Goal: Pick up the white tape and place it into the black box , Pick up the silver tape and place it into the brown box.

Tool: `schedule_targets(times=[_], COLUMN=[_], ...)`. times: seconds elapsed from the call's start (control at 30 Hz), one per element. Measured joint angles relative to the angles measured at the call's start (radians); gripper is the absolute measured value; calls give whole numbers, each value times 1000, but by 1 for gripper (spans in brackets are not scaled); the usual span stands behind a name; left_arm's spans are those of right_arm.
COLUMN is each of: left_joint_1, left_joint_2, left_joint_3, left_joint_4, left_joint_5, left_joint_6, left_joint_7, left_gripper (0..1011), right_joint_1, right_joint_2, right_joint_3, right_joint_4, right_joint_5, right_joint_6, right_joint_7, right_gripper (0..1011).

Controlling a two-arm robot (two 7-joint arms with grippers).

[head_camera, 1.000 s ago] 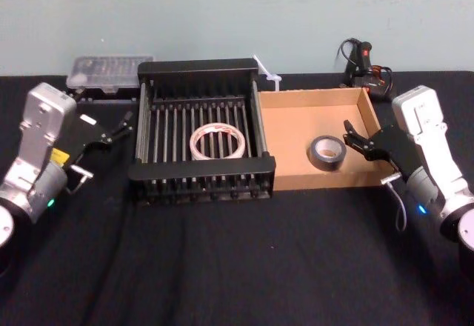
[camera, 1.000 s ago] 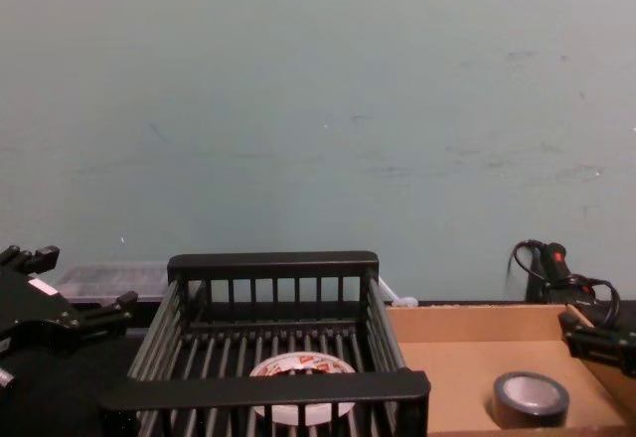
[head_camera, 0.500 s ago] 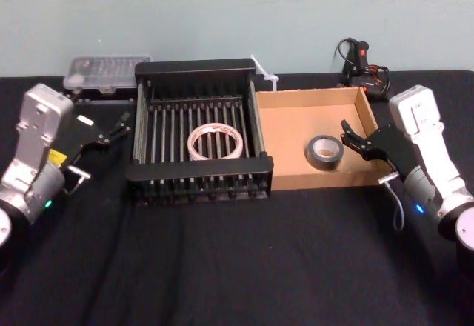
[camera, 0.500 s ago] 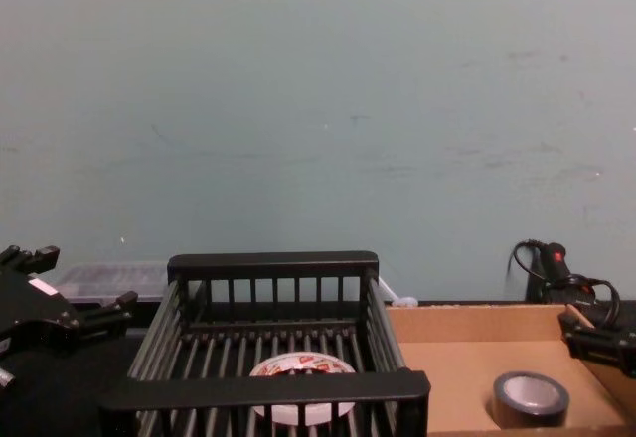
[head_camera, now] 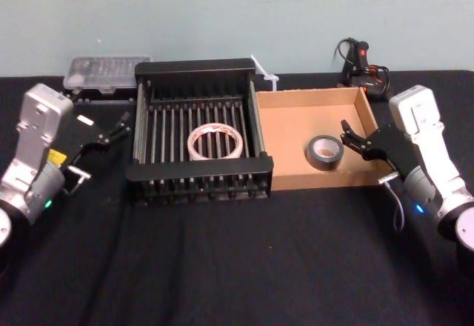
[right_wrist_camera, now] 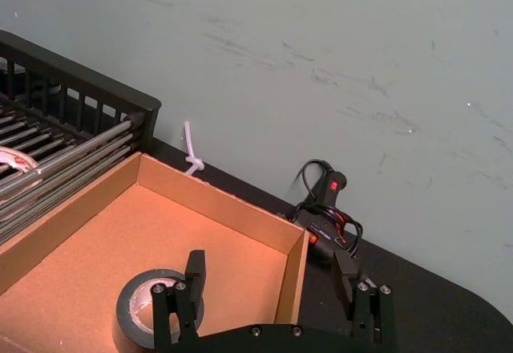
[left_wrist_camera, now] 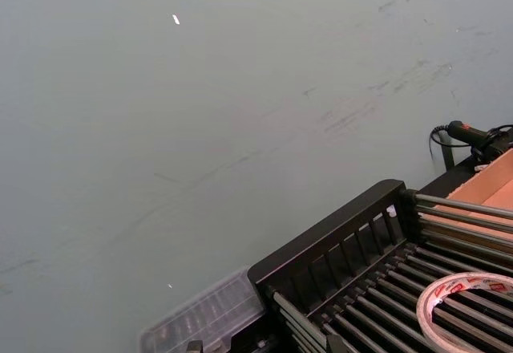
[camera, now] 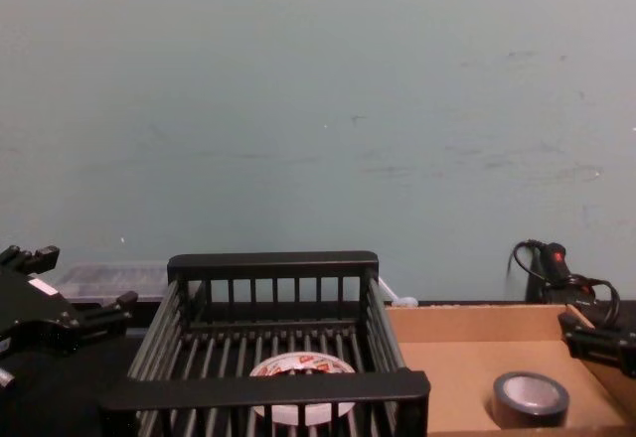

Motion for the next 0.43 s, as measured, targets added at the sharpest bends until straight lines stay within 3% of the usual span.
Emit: schedule_targets(times=[0.43], left_joint_1=[0], left_joint_2=[0], left_joint_3=[0], left_joint_4=[0], left_joint_5=[0], left_joint_6=[0], left_joint_7=[0], left_gripper=[1001], right_joint_1=[0], right_joint_2=[0], right_joint_3=[0], right_joint_4=[0], right_joint_5=[0], right_joint_6=[0], right_joint_7=[0], right_gripper=[1002])
